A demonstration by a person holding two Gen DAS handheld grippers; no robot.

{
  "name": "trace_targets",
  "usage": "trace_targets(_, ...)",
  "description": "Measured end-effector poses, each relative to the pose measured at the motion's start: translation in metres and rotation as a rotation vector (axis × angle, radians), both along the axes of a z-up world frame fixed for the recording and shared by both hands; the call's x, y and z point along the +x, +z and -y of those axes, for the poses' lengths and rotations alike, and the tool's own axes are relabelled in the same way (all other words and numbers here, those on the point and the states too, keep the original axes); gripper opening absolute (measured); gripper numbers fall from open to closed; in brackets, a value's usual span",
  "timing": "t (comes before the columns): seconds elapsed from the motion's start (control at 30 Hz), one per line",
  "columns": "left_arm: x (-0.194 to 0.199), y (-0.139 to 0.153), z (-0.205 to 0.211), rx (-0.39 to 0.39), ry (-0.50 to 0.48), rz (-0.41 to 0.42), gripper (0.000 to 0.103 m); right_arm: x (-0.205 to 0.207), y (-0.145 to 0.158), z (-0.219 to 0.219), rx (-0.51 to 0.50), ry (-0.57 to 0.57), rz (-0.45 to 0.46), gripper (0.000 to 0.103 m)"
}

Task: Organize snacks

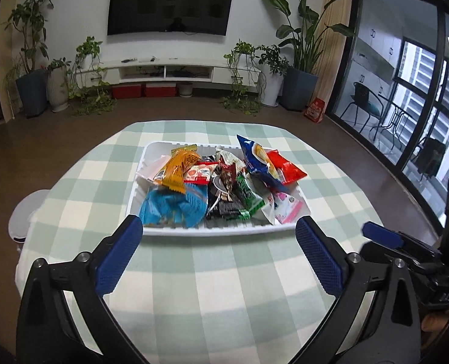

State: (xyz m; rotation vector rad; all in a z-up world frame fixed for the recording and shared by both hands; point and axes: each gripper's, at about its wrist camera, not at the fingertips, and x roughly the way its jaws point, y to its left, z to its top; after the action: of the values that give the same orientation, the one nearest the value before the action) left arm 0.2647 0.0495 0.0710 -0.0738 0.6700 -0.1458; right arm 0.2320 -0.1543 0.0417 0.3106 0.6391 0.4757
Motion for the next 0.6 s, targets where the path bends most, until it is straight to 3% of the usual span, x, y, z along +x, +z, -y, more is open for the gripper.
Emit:
trace_targets(0.13, -0.036, 0.002, 0.014, 0.036, 0.005, 0.017, 0.102, -0.036, -0.001, 0.009, -0.048, -0.042, 0.039, 0.103)
trace_targets(0.4, -0.083, -0.001, 0.032, 0.070, 0.022, 0.034, 0.103, -0.075, -0.013, 0.011, -0.162, -0.088, 0.094, 0.103)
trace_targets(0.6, -0.102, -0.004, 0.035, 0.084, 0.027, 0.040, 0.103, -0.083, -0.024, 0.011, -0.179, -0.095, 0.096, 0.103)
